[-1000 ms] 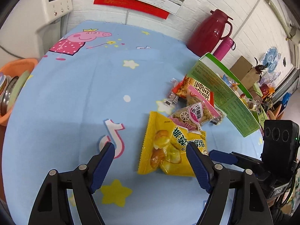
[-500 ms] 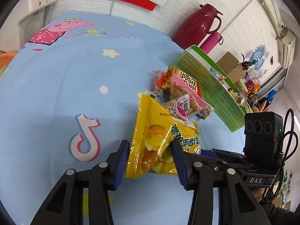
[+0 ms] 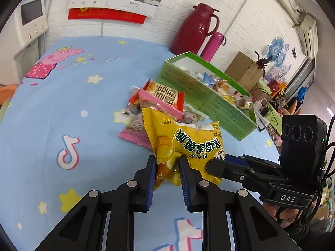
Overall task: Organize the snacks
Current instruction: 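Grasp a yellow chip bag with the left gripper while the right gripper grasps the round-label yellow bag, then release the yellow bags into the green box with both grippers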
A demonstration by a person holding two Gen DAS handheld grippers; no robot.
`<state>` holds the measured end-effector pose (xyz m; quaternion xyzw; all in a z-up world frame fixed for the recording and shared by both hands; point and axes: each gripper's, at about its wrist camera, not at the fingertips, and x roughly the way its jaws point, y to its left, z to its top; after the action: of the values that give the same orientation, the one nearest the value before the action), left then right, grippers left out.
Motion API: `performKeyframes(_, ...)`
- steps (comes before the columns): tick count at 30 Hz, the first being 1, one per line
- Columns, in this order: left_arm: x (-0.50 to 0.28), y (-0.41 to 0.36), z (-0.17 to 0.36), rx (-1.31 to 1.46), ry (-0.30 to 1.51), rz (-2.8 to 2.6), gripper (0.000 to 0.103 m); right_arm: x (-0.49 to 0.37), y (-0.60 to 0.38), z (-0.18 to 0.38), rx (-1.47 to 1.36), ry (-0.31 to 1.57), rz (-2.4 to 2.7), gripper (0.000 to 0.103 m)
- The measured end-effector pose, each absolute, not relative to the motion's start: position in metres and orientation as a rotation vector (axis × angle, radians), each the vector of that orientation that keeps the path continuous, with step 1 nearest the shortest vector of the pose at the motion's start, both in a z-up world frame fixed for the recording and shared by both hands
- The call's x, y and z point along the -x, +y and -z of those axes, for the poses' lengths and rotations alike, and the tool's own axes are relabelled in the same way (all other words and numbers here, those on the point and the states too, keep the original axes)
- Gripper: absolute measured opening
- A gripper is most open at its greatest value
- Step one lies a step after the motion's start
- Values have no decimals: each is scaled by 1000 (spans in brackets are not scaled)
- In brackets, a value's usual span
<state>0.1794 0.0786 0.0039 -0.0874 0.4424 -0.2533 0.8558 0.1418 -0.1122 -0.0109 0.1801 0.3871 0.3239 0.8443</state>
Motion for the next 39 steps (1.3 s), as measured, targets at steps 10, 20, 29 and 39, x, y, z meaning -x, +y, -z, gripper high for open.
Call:
performKeyframes(10, -203, 2, -55, 114, 841, 625, 22, -142, -181, -31, -432, 655, -585, 27)
performKeyframes(20, -271, -58, -66, 108, 831, 671, 22, -197, -233, -43, -442, 605, -470, 27)
performKeyframes(29, -340, -78, -38, 97, 883, 605, 26, -265, -245, -17, -383, 656, -385, 30)
performKeyframes(39, -346, -59, -22, 27, 831, 366, 84, -263, -237, -10, -245, 639, -284, 84)
